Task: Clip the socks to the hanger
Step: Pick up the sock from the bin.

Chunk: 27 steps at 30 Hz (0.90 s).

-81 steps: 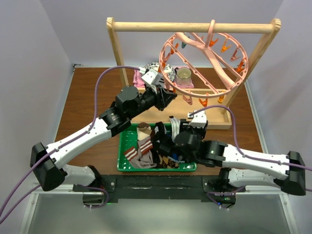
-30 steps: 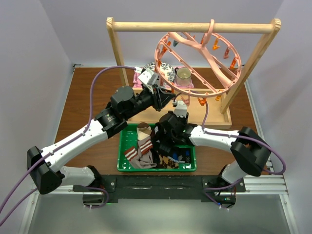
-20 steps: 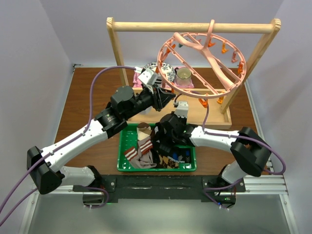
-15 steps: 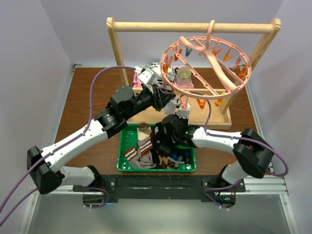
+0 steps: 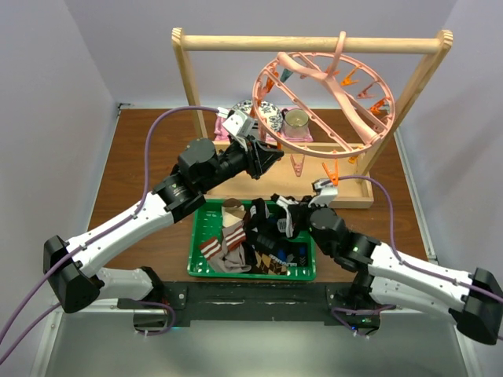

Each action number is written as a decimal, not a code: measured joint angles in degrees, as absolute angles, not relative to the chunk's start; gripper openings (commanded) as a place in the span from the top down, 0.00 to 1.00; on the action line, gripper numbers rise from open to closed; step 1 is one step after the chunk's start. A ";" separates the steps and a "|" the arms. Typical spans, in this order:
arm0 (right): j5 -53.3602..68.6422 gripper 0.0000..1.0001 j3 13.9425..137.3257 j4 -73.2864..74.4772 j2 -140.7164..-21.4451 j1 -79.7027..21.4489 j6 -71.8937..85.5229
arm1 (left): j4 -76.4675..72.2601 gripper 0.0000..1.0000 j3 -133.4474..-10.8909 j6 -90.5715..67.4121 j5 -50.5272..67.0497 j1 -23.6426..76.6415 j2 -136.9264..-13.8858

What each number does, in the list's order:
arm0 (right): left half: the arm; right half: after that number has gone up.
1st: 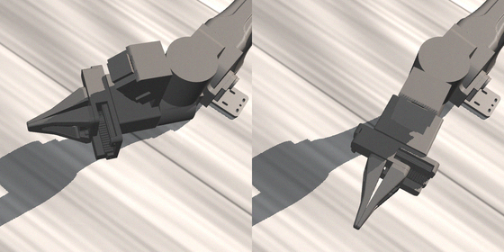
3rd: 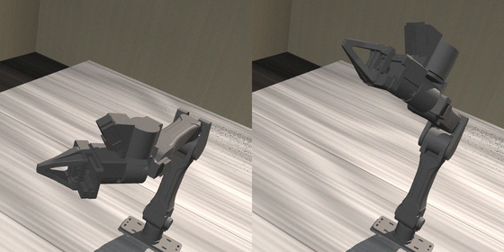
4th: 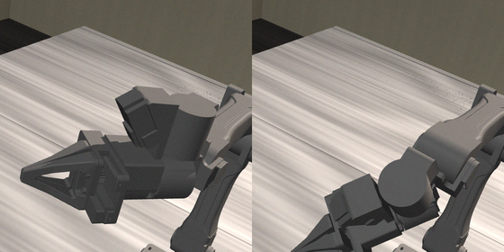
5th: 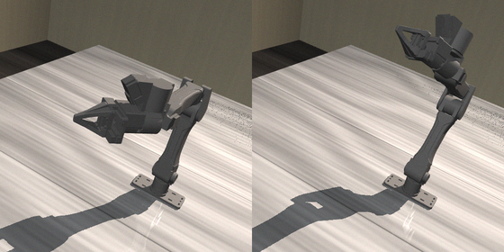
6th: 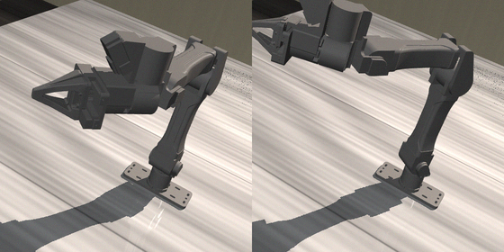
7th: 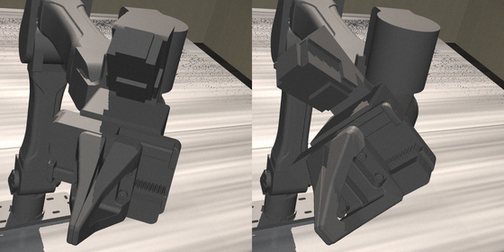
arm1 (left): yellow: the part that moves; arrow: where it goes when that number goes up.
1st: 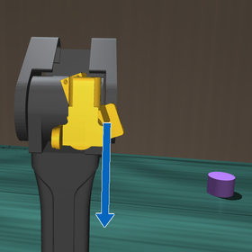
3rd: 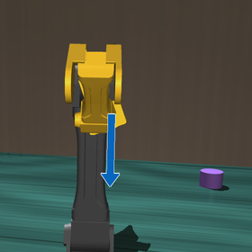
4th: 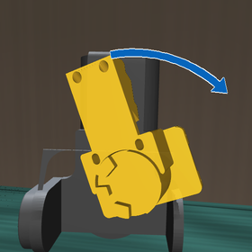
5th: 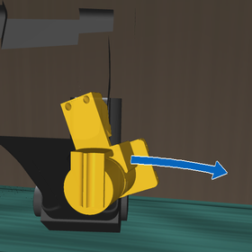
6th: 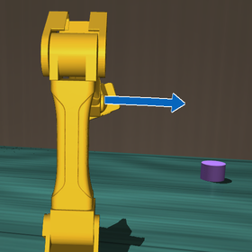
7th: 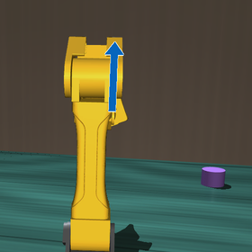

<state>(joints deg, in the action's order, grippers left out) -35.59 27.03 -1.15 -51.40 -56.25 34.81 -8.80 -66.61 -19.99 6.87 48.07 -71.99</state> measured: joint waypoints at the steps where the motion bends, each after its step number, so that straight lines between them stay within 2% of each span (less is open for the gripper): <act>1: -34.06 1.00 26.52 -1.52 -48.80 -56.27 34.20 | -8.82 1.00 -66.61 -19.99 6.85 48.07 -71.99; 6: -25.80 1.00 25.89 -2.81 -45.54 -56.42 32.32 | -8.95 1.00 -66.61 -19.99 6.87 48.07 -71.99; 11: -18.06 0.99 25.58 -3.25 -50.43 -58.17 30.98 | -8.95 1.00 -66.61 -19.99 6.87 48.07 -71.99; 12: -17.02 0.90 25.58 -3.09 -51.00 -58.37 30.72 | -8.97 1.00 -66.57 -19.99 6.87 48.07 -71.99; 13: -16.36 0.76 25.58 -2.98 -51.31 -58.52 30.48 | -9.30 1.00 -66.32 -19.99 6.87 48.07 -71.99; 15: -15.42 0.54 25.63 -2.09 -51.44 -58.61 30.28 | -9.58 1.00 -65.87 -19.99 6.90 48.07 -71.99; 17: -15.70 0.41 26.24 0.67 -51.44 -58.87 29.87 | -9.67 1.00 -65.52 -19.99 6.90 48.07 -71.99; 18: -16.25 0.31 26.68 2.20 -51.33 -58.98 29.61 | -9.82 1.00 -65.36 -19.99 6.90 48.07 -71.99; 22: -19.84 0.28 28.45 7.25 -49.34 -59.37 28.21 | -10.11 1.00 -65.10 -20.01 6.87 48.07 -71.96; 27: -22.09 0.32 31.59 8.27 -49.52 -59.42 24.69 | -10.26 1.00 -64.99 -20.01 6.87 48.07 -71.96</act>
<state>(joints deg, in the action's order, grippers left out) -22.09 31.59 8.27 -49.52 -59.42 24.69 -10.26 -64.99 -20.01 6.87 48.07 -71.96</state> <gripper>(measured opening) 0.700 0.255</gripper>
